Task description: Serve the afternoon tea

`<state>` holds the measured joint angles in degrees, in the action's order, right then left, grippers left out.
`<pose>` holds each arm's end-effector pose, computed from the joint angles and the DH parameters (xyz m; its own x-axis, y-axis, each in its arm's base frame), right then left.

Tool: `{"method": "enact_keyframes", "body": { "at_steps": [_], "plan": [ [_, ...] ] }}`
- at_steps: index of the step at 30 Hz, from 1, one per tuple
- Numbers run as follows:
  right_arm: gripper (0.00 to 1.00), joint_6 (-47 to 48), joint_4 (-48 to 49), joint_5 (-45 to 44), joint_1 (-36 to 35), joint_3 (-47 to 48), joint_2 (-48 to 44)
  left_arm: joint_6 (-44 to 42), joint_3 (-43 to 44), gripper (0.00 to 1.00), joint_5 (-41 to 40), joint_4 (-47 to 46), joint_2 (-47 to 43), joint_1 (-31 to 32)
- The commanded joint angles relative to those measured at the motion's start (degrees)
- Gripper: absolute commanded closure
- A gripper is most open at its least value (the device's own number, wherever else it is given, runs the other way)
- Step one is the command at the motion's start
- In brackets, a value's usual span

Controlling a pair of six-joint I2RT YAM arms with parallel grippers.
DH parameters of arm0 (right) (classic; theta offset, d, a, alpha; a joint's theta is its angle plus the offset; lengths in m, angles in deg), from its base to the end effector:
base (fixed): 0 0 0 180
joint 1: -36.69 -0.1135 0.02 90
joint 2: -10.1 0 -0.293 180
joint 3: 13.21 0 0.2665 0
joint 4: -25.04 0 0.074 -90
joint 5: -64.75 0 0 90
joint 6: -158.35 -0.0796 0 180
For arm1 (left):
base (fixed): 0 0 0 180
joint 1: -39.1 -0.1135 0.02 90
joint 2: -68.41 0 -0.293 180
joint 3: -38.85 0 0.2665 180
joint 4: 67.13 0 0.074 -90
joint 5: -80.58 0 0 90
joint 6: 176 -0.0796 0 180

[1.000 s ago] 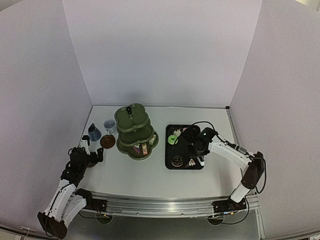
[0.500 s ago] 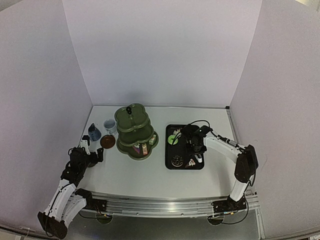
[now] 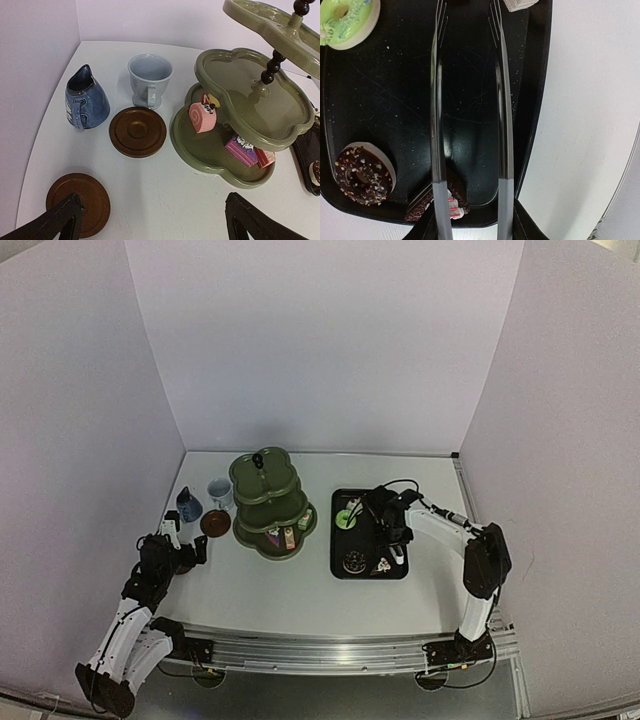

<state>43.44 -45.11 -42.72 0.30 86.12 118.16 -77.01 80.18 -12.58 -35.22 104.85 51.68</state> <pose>0.3387 0.2200 0.2045 -0.9351 -0.1901 -0.2990 -0.1383 0.9728 -0.1859 0.1830 -0.0363 0.2405 -0.4644 -0.0562 -0.8838 0.0982 0.9886 -0.1145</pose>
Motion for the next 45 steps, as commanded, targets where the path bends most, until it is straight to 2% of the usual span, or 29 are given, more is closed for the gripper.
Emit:
{"method": "enact_keyframes", "body": {
  "at_steps": [1,17,19,23,25,32,38,45],
  "plan": [
    [0.61,0.92,0.82,0.32,0.77,1.13,2.31,-0.25,0.62,0.01,0.08,-2.48,0.24,-0.32],
    [0.62,5.54,2.39,1.34,1.19,6.26,6.5,-0.21,0.55,0.01,0.08,-2.55,0.12,-0.4],
    [0.65,5.67,2.36,1.37,1.29,6.83,7.17,-0.21,0.52,0.01,0.08,-2.53,0.03,-0.38],
    [0.87,5.44,2.29,1.94,1.5,6.99,6.94,-0.21,0.46,0.01,0.08,-2.46,-0.13,-0.4],
    [0.92,4.9,2.13,1.79,1.5,6.65,5.4,-0.2,0.43,0.01,0.08,-2.46,-0.13,-0.37],
    [0.96,2.4,-3.02,0.2,0.82,10.31,-3.57,-0.28,0.43,0.0,0.36,-2.57,0.0,-0.4],
    [0.97,3.74,-5.31,-1.23,-4.52,18.07,-8.33,-0.43,0.44,0.01,0.61,-2.91,0.27,-0.49],
    [0.98,6.14,-6.98,2.57,-13.79,24.46,-3.47,-0.34,0.43,0.0,0.61,-2.82,0.2,-0.57]
  ]
}}
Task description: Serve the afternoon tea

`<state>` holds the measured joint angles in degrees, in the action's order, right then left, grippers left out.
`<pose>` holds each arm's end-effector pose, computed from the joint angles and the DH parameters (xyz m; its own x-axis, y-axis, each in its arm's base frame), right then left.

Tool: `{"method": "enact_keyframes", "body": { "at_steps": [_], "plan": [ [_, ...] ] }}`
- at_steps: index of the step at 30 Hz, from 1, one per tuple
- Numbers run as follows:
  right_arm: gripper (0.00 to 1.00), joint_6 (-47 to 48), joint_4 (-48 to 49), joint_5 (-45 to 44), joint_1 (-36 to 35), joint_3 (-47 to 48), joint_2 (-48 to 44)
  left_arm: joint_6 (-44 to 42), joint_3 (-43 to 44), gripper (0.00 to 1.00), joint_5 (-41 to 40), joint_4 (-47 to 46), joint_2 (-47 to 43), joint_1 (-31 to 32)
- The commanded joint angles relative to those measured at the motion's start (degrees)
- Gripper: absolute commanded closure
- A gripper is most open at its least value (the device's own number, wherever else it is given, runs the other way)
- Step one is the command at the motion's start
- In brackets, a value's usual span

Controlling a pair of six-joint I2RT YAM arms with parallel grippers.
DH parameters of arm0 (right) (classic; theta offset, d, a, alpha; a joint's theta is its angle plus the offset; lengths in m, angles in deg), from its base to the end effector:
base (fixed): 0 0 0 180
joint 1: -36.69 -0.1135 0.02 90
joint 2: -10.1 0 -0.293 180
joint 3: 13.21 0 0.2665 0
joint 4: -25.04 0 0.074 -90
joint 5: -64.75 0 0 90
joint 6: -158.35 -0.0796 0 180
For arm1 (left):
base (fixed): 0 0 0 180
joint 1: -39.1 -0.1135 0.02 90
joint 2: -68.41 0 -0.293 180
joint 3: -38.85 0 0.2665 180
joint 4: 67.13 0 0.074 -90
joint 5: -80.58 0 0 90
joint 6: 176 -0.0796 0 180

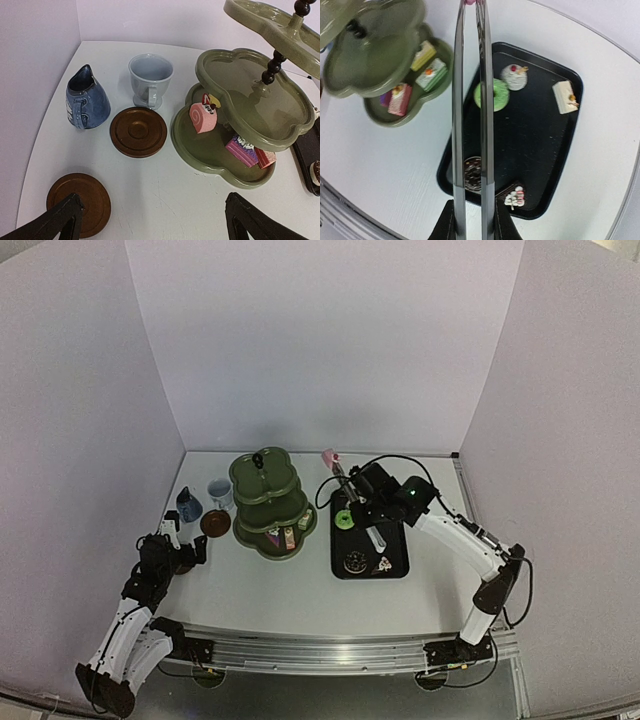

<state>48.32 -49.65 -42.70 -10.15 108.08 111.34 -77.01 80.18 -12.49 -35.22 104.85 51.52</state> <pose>0.3008 0.2858 0.3700 -0.7218 -0.2920 -0.6275 -0.3512 0.9358 -0.0315 0.1831 -0.0360 0.2405 -0.4645 -0.0575 -0.8837 0.0968 0.9886 -0.1152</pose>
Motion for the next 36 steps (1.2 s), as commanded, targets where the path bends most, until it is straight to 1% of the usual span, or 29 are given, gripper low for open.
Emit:
{"method": "enact_keyframes", "body": {
  "at_steps": [1,6,12,19,24,31,36],
  "plan": [
    [0.98,0.83,-2.51,2.9,-3.82,3.01,3.79,-0.36,0.43,0.0,0.52,-2.82,0.2,-0.39],
    [0.99,-0.72,-2.38,4.52,-5.43,4.64,5.13,-0.38,0.47,0.0,0.61,-2.82,0.2,-0.55],
    [0.99,-0.67,-2.7,6.56,-7.16,6.46,7.68,-0.34,0.43,0.0,0.71,-2.86,0.2,-0.66],
    [0.98,0.64,-2.91,8.07,-8.44,10.9,10.89,-0.29,0.43,0.0,0.65,-2.82,0.03,-0.73],
    [0.93,1.47,-3.18,9.16,-8.66,14.06,14.0,-0.28,0.35,0.0,0.61,-2.83,-0.07,-0.77],
    [0.78,2.7,-4.56,8.99,-8.88,18.3,17.74,-0.22,0.34,0.01,0.65,-2.83,-0.05,-0.76],
    [0.73,2.75,-5.12,8.55,-8.89,18.92,18.46,-0.27,0.4,0.01,0.7,-2.83,0.08,-0.73]
  ]
}}
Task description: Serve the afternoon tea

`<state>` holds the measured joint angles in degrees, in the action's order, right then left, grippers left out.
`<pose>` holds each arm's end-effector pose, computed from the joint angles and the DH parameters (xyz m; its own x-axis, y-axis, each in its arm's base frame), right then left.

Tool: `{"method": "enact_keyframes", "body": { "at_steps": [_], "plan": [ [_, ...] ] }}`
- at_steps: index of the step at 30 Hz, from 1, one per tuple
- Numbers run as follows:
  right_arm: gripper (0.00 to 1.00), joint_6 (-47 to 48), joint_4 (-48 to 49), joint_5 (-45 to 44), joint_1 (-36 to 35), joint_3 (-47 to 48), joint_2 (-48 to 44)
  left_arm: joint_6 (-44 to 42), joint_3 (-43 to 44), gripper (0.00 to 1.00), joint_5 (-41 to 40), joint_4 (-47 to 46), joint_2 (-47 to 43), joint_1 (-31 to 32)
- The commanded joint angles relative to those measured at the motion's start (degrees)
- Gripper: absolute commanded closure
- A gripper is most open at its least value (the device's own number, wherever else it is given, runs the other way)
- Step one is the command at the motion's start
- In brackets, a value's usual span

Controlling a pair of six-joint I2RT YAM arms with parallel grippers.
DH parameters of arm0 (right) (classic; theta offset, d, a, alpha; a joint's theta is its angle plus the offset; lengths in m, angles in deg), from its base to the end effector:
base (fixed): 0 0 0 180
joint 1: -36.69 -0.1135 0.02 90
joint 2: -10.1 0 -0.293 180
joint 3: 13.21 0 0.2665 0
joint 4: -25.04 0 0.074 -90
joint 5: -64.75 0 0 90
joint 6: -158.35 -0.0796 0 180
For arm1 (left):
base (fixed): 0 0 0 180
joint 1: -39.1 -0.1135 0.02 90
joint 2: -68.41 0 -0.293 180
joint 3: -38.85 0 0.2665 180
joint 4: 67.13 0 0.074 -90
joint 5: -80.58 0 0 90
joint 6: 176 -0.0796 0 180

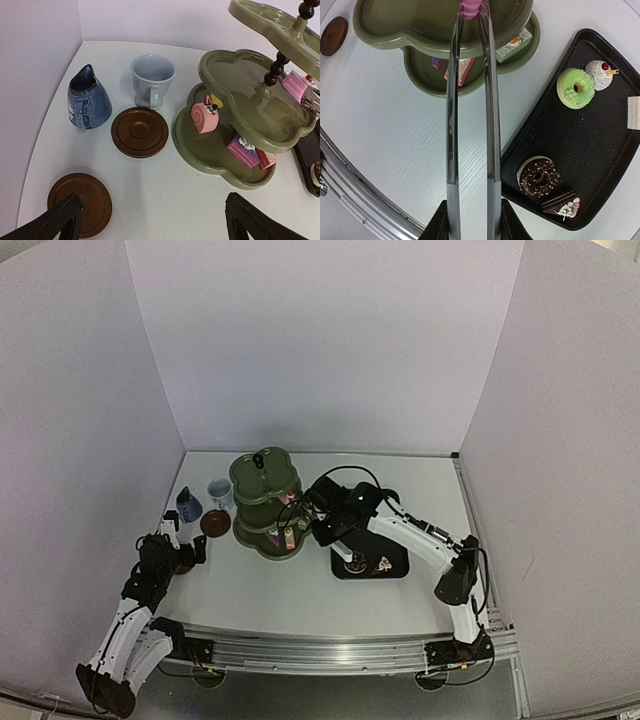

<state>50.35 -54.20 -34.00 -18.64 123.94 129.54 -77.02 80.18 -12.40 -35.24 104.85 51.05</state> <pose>0.2891 0.3967 0.3155 -0.7140 -0.4954 -0.4947 -0.5793 0.8148 0.0201 0.1834 -0.0346 0.2406 -0.4639 -0.0611 -0.8838 0.0902 0.9892 -0.1158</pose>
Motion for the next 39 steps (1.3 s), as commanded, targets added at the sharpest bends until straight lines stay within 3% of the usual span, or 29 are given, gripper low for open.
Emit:
{"method": "enact_keyframes", "body": {
  "at_steps": [1,32,39],
  "plan": [
    [0.73,0.66,-0.61,-0.26,-0.4,3.17,0.25,-0.27,0.42,0.01,0.61,-2.79,0.11,-0.27],
    [0.66,0.7,-0.83,0.4,-0.49,5.94,-1.97,-0.36,0.36,0.0,1.05,-2.91,0.11,-0.3],
    [0.66,0.0,-0.83,-0.21,-0.57,2.77,-6.23,-0.36,0.38,0.0,1.05,-2.91,0.0,-0.29]
  ]
}}
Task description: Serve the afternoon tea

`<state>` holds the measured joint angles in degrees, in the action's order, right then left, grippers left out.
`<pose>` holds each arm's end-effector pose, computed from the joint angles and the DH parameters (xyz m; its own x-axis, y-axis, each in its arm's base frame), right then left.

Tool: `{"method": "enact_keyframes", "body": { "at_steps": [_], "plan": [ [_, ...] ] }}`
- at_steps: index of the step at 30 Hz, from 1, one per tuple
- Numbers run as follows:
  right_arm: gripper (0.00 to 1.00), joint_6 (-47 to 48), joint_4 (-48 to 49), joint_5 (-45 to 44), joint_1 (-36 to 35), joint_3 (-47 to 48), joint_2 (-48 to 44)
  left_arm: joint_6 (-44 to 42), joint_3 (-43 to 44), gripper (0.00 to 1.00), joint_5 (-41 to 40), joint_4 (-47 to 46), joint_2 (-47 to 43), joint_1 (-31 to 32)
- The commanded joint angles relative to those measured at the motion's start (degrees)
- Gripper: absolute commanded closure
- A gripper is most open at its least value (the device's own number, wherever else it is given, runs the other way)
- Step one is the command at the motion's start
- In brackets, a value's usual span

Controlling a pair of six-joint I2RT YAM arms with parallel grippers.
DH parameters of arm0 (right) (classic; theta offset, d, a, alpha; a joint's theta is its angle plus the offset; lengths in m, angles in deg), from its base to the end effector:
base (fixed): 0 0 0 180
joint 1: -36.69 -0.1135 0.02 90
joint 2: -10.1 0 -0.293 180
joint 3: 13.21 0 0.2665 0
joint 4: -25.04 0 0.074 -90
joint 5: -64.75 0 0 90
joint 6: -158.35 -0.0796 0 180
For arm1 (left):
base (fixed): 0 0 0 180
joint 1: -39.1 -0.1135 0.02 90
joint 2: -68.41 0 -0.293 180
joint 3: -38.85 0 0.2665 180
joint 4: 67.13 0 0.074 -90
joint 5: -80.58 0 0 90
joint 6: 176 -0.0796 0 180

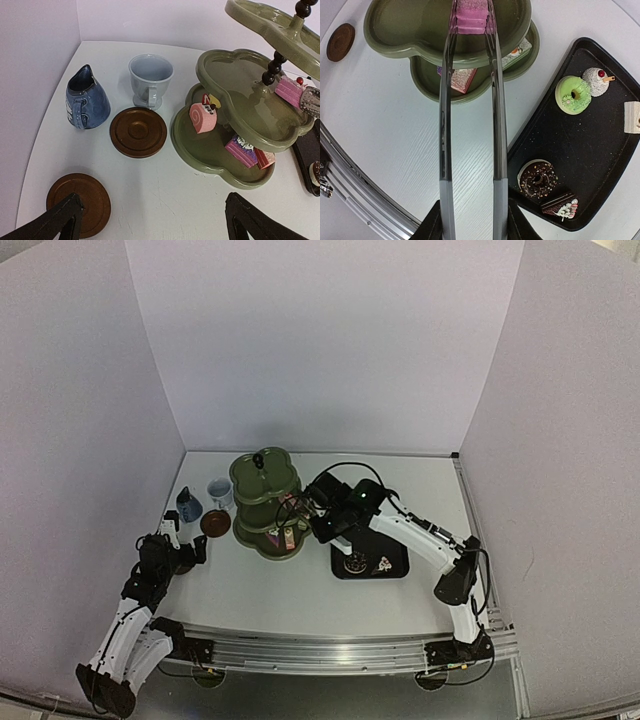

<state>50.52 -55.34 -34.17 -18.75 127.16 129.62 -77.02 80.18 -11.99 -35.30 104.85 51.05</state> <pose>0.2886 0.3972 0.3318 -0.7009 -0.4843 -0.5237 -0.5823 0.8125 0.0280 0.1834 -0.0352 0.2407 -0.4640 -0.0612 -0.8837 0.0965 0.9882 -0.1191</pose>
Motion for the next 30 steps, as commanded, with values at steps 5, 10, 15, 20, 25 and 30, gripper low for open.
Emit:
{"method": "enact_keyframes", "body": {
  "at_steps": [5,10,15,20,25,30],
  "plan": [
    [0.66,-1.21,0.21,-0.2,-0.47,-4.43,-9.71,-0.45,0.36,0.01,0.72,-2.84,-0.01,-0.3],
    [0.66,-1.83,0.1,-0.45,-0.47,-6.79,-11.91,-0.45,0.39,0.0,0.78,-2.86,0.04,-0.33],
    [0.66,-2.55,-0.89,-3.76,-0.25,-9.94,-15.63,-0.45,0.36,0.0,0.72,-2.82,-0.02,-0.33],
    [0.65,-4.06,-3.73,-6.06,5.66,-17.3,-21.42,-0.45,0.35,0.0,0.87,-2.87,0.08,-0.38],
    [0.63,-1.81,-5.84,-7.41,14.61,-24.74,-25.59,-0.46,0.34,0.01,0.83,-2.82,-0.02,-0.37],
    [0.61,2.27,-6.37,-8.59,19.53,-28.2,-24.54,-0.53,0.43,0.0,1.01,-2.76,0.21,-0.37]
  ]
}}
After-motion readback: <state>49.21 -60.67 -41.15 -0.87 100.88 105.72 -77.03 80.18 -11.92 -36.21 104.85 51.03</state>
